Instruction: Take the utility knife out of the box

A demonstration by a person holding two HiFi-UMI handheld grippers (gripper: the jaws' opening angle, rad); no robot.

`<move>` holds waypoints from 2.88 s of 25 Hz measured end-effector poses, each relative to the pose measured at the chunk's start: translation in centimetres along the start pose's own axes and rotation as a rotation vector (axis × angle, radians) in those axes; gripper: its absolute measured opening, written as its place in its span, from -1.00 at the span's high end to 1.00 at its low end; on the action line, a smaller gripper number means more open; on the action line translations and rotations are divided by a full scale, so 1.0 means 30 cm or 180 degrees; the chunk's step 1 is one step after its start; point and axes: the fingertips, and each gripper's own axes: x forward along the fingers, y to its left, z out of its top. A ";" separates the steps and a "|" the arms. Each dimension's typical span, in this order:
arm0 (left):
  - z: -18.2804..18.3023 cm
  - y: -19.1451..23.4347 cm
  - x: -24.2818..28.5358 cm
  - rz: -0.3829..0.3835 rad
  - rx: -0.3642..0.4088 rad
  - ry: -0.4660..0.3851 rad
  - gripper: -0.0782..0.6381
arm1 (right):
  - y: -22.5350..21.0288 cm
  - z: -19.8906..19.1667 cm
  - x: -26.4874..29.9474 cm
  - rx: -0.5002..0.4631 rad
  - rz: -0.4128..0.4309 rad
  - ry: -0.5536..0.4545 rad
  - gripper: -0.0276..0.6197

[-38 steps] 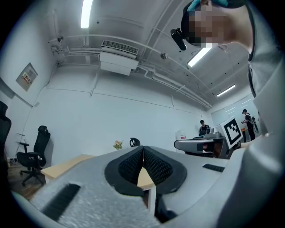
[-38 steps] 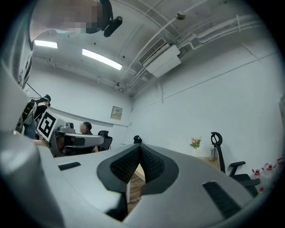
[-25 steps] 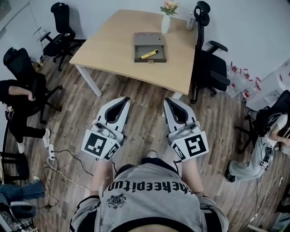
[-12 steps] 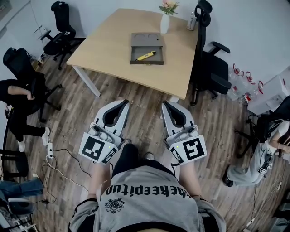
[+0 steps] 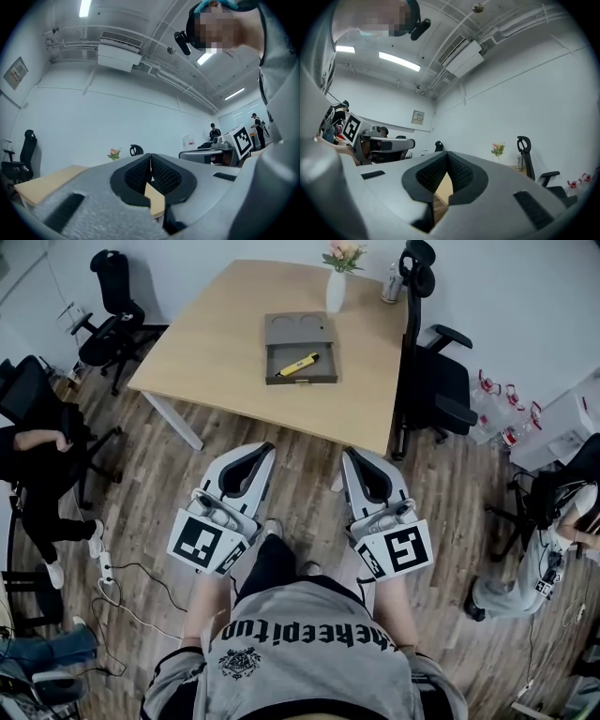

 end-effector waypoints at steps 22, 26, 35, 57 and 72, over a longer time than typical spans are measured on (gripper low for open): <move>-0.053 0.451 0.267 -0.0359 -0.0042 -0.0048 0.73 | -0.147 -0.030 0.461 -0.0006 -0.0387 0.0000 0.90; -0.060 0.509 0.298 -0.0441 -0.0051 -0.0049 0.73 | -0.158 -0.035 0.516 -0.0002 -0.0469 -0.0002 0.90; -0.088 0.595 0.347 -0.0630 -0.0091 -0.0025 0.73 | -0.176 -0.061 0.586 0.0024 -0.0683 0.0018 0.90; -0.130 0.642 0.587 -0.0577 -0.0082 0.0063 0.73 | -0.412 -0.080 0.702 0.0025 -0.0570 0.0065 0.90; -0.226 0.681 0.857 -0.0302 -0.0118 0.0215 0.73 | -0.695 -0.149 0.837 0.0145 -0.0246 0.0138 0.90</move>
